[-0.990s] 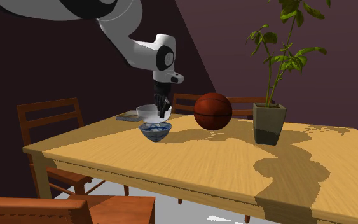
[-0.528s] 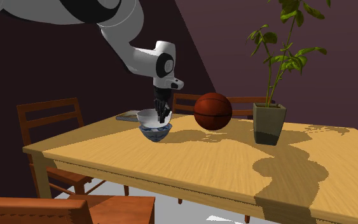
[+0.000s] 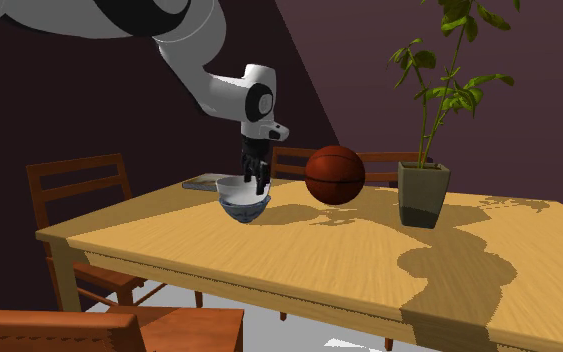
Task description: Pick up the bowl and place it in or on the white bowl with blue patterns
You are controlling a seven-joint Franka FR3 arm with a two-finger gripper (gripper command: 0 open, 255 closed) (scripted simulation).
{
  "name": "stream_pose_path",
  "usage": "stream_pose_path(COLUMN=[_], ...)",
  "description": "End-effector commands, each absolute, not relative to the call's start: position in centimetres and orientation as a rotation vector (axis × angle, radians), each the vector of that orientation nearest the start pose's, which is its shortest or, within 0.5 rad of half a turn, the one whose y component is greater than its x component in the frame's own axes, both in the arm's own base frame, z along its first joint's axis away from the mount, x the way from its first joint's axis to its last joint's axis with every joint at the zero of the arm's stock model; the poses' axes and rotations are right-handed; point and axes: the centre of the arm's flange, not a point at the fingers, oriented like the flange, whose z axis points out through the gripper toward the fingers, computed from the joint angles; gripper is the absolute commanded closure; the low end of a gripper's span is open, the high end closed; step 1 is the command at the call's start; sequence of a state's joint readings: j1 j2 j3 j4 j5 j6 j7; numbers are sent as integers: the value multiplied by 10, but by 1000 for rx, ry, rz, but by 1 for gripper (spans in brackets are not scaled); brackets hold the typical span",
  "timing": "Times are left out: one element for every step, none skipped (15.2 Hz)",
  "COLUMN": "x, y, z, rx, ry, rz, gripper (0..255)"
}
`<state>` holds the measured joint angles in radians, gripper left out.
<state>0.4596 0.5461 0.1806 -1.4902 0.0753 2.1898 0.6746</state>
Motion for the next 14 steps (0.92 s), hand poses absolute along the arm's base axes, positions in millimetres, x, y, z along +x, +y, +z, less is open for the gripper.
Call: stream_pose_path(x=[587, 587, 587, 586, 586, 585, 585, 585, 585, 585, 585, 585, 585, 585], y=[413, 413, 410, 407, 404, 402, 402, 402, 402, 402, 402, 402, 402, 402], z=[375, 375, 388, 400, 413, 423, 423, 423, 423, 423, 423, 423, 423, 423], rx=[-2915, -2915, -2915, -2915, -2915, -2915, -2915, -2915, -2915, -2915, -2915, -2915, -2915, -2915], ry=[155, 155, 155, 155, 155, 155, 155, 155, 155, 155, 155, 155, 155, 155], rz=[-47, -47, -47, -47, -47, -47, -47, -47, -47, -47, -47, -47, -47, -47], gripper=[0, 0, 0, 0, 0, 0, 0, 0, 0, 0, 0, 0, 0, 0])
